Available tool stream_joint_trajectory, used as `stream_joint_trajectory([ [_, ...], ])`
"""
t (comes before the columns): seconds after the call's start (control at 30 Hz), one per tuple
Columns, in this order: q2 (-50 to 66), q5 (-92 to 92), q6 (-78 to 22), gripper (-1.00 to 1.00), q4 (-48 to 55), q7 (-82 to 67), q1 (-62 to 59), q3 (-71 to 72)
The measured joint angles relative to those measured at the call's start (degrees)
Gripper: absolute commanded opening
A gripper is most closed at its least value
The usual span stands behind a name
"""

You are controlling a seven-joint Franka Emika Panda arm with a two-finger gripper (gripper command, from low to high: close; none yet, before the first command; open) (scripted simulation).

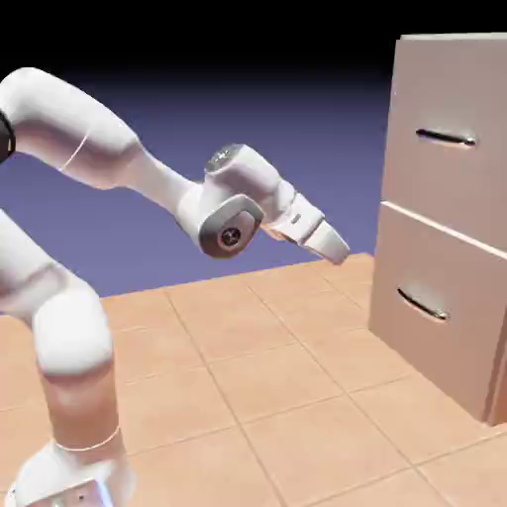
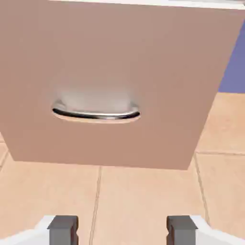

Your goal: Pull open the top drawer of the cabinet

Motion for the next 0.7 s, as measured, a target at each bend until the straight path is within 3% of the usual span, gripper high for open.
stream_joint_trajectory([
  [0.7, 43.0, -52.3, -17.8, 0.00, 15.7, -9.8, -20.9, 39.7],
])
